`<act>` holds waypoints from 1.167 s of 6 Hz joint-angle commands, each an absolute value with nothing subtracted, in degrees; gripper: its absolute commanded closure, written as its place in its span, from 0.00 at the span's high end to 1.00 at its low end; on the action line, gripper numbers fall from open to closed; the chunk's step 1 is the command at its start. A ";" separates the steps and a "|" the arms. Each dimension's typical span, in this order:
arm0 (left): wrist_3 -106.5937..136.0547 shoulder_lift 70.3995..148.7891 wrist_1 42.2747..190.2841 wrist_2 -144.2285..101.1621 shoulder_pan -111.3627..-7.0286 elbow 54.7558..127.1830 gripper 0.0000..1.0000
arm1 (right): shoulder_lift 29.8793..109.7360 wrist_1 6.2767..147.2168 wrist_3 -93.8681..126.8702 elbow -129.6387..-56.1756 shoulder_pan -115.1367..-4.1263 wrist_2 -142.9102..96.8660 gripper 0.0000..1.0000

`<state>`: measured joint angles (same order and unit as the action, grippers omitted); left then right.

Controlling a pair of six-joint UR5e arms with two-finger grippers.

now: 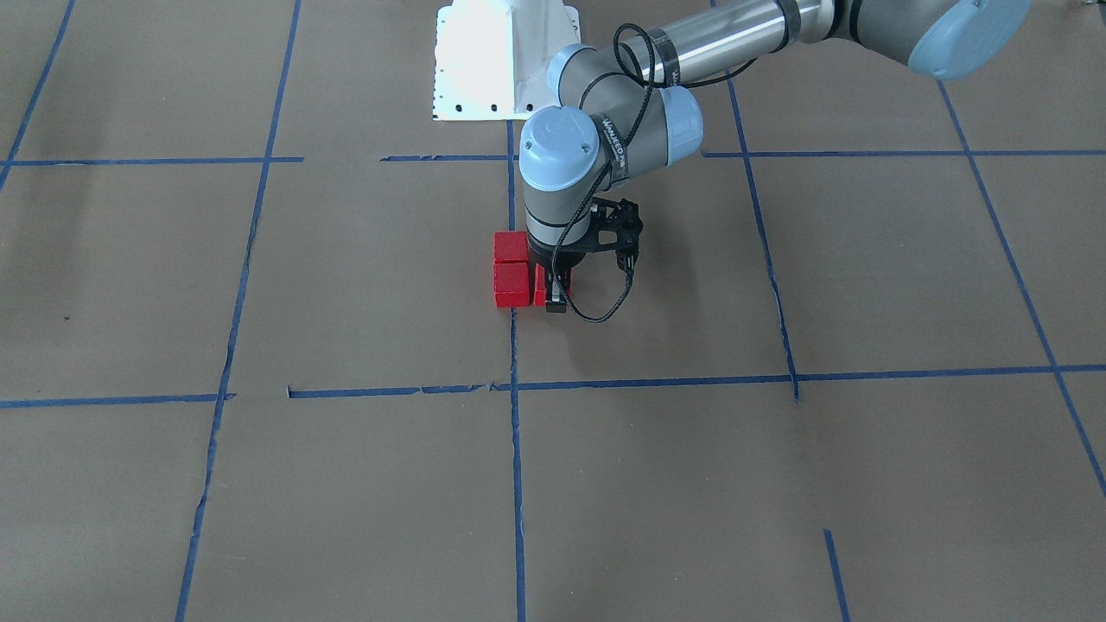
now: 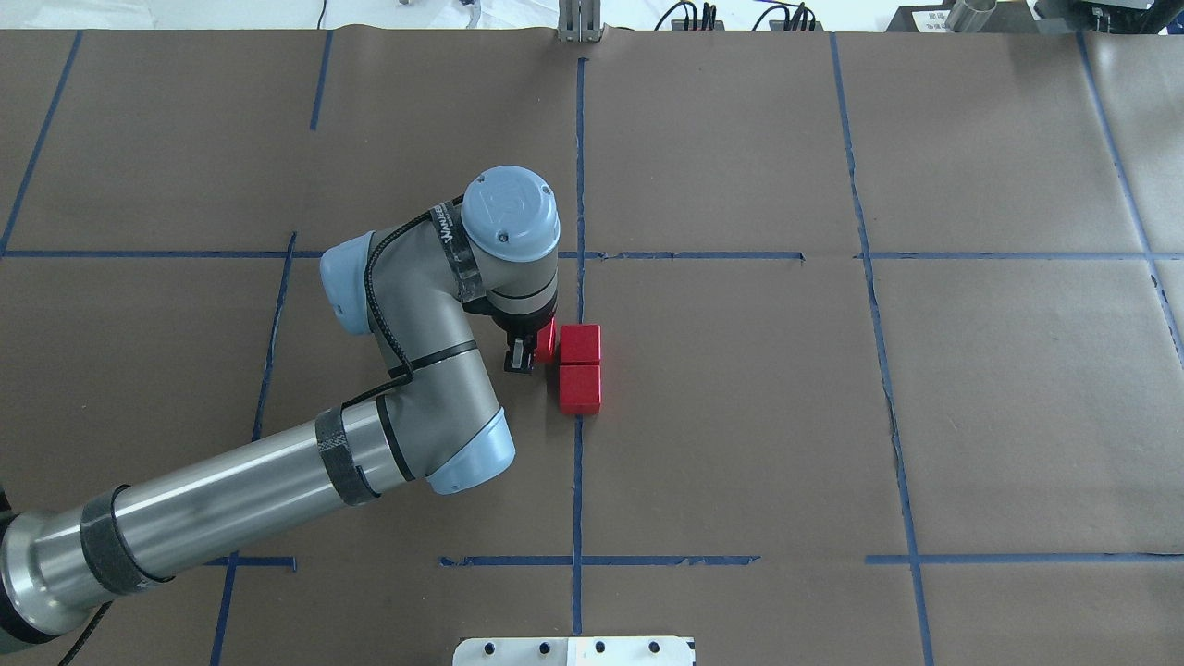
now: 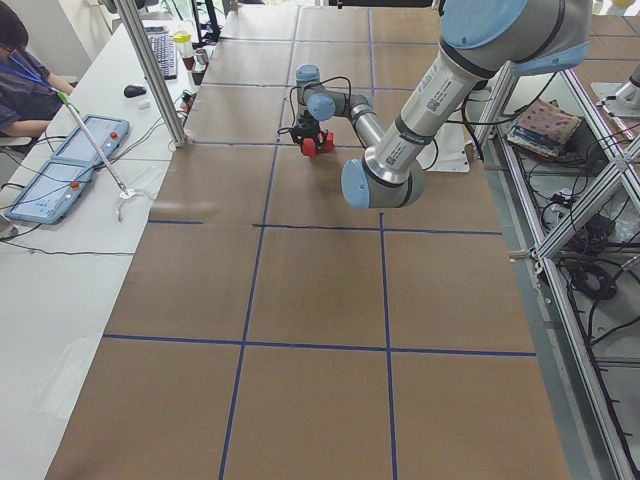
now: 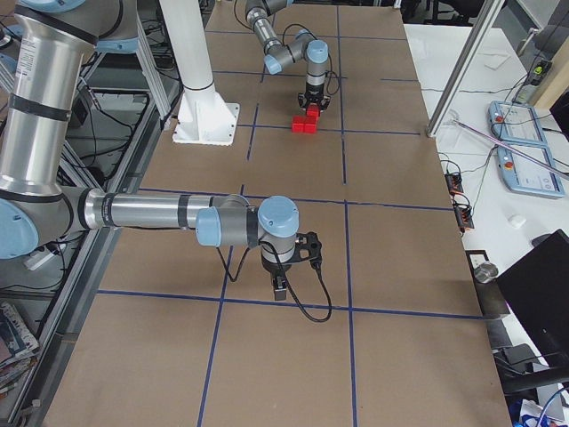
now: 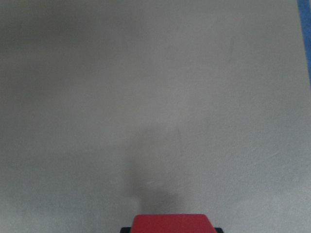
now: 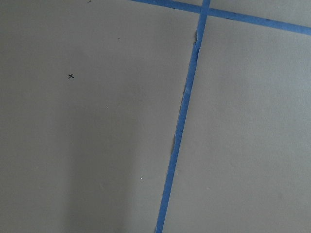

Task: Form red blocks into L shape at center
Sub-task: 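Lower the cube next to the farther cube and open the left gripper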

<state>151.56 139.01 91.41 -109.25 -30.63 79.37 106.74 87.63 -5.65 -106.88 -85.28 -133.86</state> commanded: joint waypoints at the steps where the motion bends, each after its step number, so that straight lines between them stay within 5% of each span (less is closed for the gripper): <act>1: 151.79 139.04 91.41 -109.25 -30.50 78.67 0.06 | 106.79 87.63 -5.71 -106.79 -85.25 -133.86 1.00; 7: 155.65 139.13 91.49 -109.34 -29.62 78.49 0.06 | 106.79 87.63 -5.63 -106.79 -85.25 -133.77 1.00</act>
<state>155.21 139.16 91.49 -109.34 -29.88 78.49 106.78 87.67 -5.63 -106.79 -85.25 -133.77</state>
